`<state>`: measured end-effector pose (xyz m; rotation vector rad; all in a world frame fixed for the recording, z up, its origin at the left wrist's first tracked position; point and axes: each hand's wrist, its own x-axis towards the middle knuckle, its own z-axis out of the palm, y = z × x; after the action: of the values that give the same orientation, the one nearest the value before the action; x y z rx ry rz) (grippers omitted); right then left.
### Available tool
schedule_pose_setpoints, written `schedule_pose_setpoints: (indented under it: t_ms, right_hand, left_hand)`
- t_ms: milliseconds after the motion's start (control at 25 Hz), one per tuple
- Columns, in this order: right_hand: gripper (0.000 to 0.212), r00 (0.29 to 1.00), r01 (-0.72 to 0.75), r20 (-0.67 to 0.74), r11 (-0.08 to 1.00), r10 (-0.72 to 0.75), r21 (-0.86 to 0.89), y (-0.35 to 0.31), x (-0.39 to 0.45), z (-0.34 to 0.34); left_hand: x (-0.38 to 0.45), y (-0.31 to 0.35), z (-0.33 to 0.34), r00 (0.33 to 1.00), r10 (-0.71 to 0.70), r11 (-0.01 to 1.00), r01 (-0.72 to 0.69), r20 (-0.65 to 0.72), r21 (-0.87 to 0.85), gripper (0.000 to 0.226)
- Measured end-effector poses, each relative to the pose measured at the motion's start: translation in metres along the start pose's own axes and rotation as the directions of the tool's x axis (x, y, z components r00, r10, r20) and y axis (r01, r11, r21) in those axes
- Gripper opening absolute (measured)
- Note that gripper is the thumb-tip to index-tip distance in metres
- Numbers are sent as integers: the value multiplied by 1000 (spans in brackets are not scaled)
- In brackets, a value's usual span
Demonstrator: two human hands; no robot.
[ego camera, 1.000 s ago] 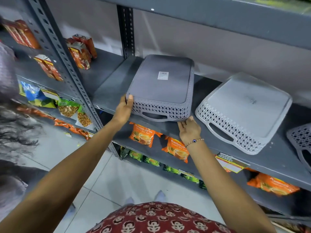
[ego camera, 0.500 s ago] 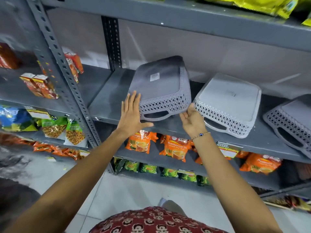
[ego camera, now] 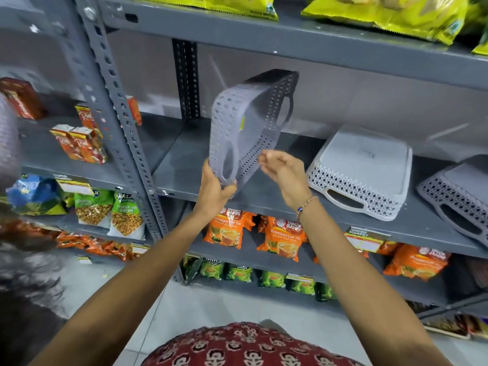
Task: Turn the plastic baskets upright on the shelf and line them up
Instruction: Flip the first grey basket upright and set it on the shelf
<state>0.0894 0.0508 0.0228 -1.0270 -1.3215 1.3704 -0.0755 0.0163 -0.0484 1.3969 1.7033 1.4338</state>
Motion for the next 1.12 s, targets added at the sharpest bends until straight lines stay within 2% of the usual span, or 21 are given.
schedule_pose_setpoints:
  t_ms: [40,80,120,160,240,320,400,560,640,720,800,880,920,1000,1120]
  right_hand:
    - [21,999,32,-34,964,-42,-263,13,8,-7]
    - [23,995,76,-18,849,-100,-523,23,17,-16]
    - [30,991,122,51,687,-123,-717,32,24,-22]
    - [40,985,170,140,537,-97,-827,38,31,-27]
    - [54,959,258,282,358,14,-897,45,45,-33]
    - [51,939,318,341,268,42,-910,45,59,-32]
    - [41,938,338,346,231,-7,-912,42,75,-28]
    - [31,933,348,359,215,12,-913,36,100,-21]
    - [24,928,345,365,193,77,-918,33,110,-19]
    - [22,925,328,351,160,145,-931,32,116,-16]
    - [20,927,329,340,95,160,-940,34,119,-13]
    - [25,933,344,344,18,102,-939,39,119,-16]
    - [30,937,345,343,-19,61,-938,40,120,-19]
    - [37,943,331,332,-82,2,-940,41,121,-25]
    - [34,945,324,326,-137,8,-936,40,121,-27]
  left_hand:
    - [0,2,-2,999,-49,997,49,3,-58,70]
    - [-1,4,-3,993,-114,987,115,19,-110,63]
    - [0,4,-6,979,-202,966,205,36,-155,56]
    - [1,5,-8,955,-292,935,295,45,-197,50]
    - [10,1,-13,912,-410,889,397,-9,-229,42]
    - [22,-5,-17,891,-440,893,422,-109,-158,39]
    - [33,-9,-21,881,-435,900,429,-184,-76,39]
    - [56,-10,-28,849,-489,868,495,-197,-22,47]
    - [63,3,-23,885,-403,910,415,-232,2,70]
    - [65,18,-9,960,-212,967,232,-183,101,81]
    - [68,25,10,991,-91,923,48,97,382,72]
    - [70,26,22,911,-140,779,-140,387,611,51]
    - [71,25,24,878,-157,727,-207,452,654,40]
    - [73,22,23,857,-155,691,-261,491,674,23]
    - [74,25,14,849,-152,671,-287,506,684,19]
